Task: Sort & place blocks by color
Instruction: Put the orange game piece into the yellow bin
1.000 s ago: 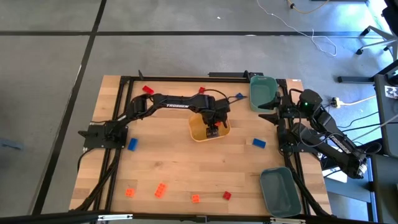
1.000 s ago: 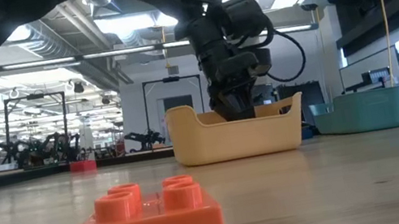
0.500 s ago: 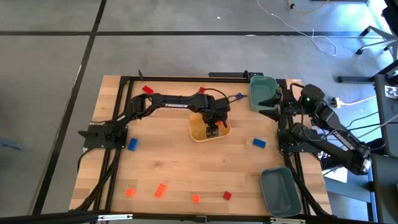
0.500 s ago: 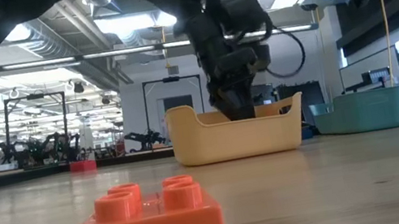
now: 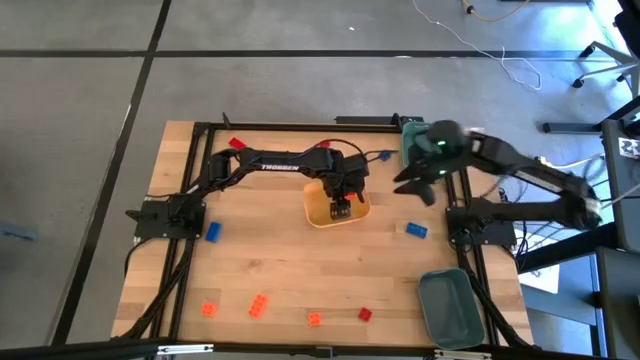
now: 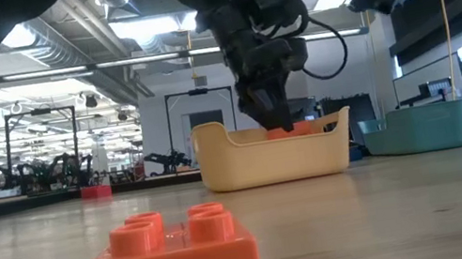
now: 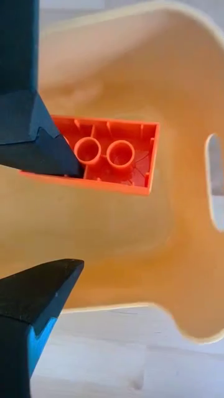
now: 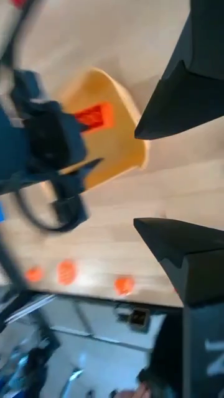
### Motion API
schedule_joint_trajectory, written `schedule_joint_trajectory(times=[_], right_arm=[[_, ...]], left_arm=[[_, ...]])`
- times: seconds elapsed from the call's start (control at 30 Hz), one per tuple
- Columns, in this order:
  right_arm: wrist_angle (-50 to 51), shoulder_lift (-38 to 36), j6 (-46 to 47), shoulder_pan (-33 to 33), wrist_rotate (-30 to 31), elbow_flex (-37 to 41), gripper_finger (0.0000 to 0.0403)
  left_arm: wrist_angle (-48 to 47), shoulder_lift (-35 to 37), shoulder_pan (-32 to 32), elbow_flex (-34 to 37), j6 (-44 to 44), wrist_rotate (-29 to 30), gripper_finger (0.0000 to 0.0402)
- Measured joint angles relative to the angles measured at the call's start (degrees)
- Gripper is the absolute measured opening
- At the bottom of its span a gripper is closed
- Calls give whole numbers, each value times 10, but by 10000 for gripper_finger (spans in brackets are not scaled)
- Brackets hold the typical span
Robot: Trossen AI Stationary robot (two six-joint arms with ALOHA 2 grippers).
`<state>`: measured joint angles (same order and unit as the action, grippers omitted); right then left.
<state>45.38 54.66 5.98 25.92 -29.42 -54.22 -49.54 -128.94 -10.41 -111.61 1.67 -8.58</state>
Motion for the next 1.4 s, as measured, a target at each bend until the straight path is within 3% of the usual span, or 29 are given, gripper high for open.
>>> schedule_joint_trajectory(times=[0.2,0.47,0.6,0.83,1.17,1.4], right_arm=[[-43,98,-32,-46,0,2,218],[-147,162,-93,-85,10,3,218],[-178,196,-97,-92,43,3,218],[-228,274,-120,-93,44,4,218],[-270,279,-154,-93,45,16,218],[-266,278,-184,-93,32,34,218]], left_arm=[[-33,16,-4,1,0,-14,216],[-38,44,-16,0,-1,-25,216],[-43,44,-14,0,-1,-30,216],[-36,45,-7,0,0,-32,216],[-44,44,-10,3,24,-88,216],[-48,44,-10,4,49,-91,216]])
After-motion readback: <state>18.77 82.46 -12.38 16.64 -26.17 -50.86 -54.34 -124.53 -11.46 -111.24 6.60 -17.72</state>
